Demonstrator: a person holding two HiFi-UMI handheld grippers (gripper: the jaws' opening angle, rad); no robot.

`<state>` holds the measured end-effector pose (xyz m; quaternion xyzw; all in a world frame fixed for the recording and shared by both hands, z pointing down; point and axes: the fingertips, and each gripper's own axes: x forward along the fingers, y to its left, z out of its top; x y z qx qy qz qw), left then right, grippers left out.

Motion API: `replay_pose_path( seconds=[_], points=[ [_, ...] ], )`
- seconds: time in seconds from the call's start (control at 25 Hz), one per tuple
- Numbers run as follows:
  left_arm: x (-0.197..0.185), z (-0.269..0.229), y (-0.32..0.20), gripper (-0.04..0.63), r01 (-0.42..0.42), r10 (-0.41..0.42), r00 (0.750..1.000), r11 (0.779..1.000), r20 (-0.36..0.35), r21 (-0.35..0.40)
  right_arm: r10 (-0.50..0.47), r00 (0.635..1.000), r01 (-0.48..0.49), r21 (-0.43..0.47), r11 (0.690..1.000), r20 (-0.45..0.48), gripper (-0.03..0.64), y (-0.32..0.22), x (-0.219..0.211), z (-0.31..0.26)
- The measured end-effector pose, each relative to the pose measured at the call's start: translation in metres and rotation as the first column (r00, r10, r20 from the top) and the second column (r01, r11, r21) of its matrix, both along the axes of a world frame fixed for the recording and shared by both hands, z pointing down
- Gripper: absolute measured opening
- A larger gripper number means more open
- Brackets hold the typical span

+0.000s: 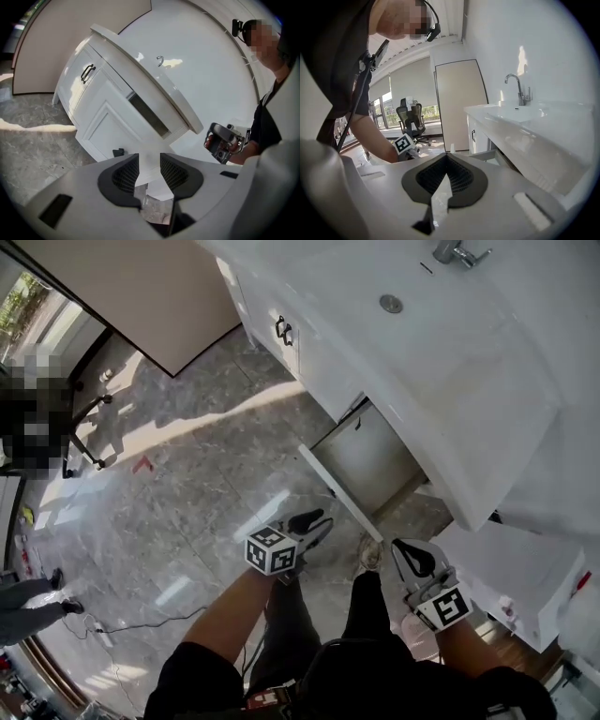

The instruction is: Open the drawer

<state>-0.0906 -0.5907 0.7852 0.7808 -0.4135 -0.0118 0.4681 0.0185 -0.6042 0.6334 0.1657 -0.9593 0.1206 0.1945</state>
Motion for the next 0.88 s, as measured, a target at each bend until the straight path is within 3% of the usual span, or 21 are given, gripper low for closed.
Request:
replay_pose_path(
  seconds=[0.4,0.88],
  points=[
    [0.006,-0.173,-0.012,0.127,0.022,-0.034,0.997,0.986,0.067,0.167,0.077,0.995,-0.077,-0.001,0.997,0.059,-0.002,-0.021,0.023,-0.095],
    [0.014,-0.373,-0.014,0.126,0.051,-0.074,0.996,0.928,0.05,0.369,0.113,0.988,-0.122,0.076,0.99,0.108,-0.002,-0.044,0.047,-0.242]
  ],
)
